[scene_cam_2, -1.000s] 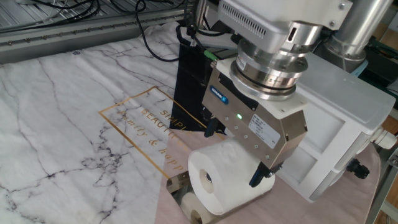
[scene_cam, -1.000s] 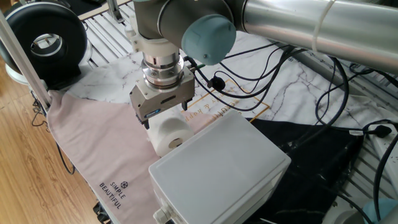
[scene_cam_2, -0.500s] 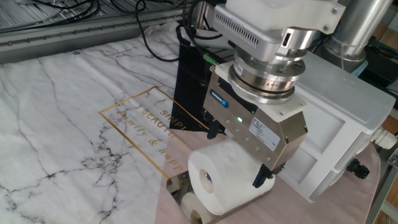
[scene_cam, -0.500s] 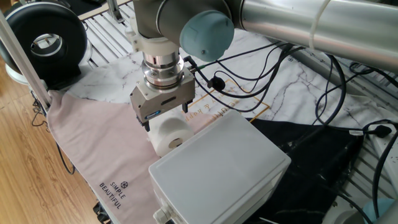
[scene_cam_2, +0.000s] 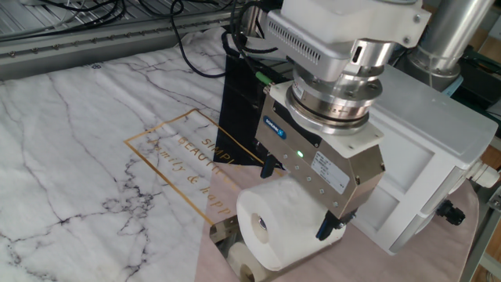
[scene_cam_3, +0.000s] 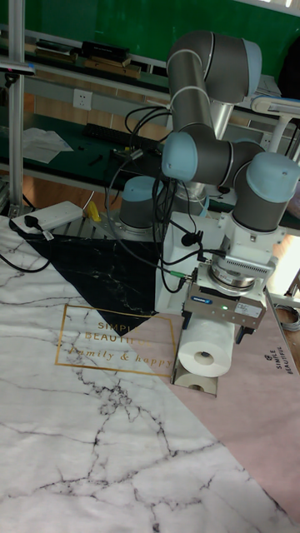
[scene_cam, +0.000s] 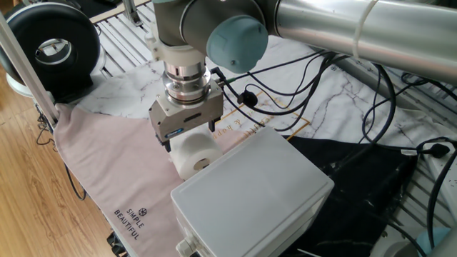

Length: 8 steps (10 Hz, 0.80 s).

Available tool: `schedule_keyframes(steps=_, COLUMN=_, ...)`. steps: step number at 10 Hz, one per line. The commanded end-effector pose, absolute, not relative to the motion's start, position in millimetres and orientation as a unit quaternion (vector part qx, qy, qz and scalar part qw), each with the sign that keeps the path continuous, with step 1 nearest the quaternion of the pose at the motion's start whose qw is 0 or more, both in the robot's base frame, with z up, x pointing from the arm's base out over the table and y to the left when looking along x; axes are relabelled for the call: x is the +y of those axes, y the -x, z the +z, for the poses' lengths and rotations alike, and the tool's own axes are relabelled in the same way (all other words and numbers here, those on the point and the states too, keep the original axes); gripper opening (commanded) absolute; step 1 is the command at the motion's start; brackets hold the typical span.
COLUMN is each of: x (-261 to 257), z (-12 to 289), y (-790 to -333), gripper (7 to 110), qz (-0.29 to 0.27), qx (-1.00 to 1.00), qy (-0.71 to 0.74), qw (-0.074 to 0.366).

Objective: Take the roll of paper down from the shelf

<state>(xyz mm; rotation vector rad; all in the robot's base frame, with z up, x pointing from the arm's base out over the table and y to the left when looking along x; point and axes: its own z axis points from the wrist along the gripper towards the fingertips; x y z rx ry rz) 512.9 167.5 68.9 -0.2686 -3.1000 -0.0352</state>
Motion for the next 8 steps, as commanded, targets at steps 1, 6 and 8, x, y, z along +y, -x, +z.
schedule_keyframes(steps=1, x=170, z=64, y=-515, gripper=107, qz=-0.021, qx=-0.995, qy=0.097, qw=0.013)
schedule_keyframes(steps=6, x=169, z=57, y=-520, gripper=88, qz=-0.022, qx=-0.995, qy=0.101, qw=0.005)
schedule_keyframes(steps=8, x=168, z=52, y=-523, gripper=88, qz=-0.020, qx=-0.995, qy=0.099, qw=0.000)
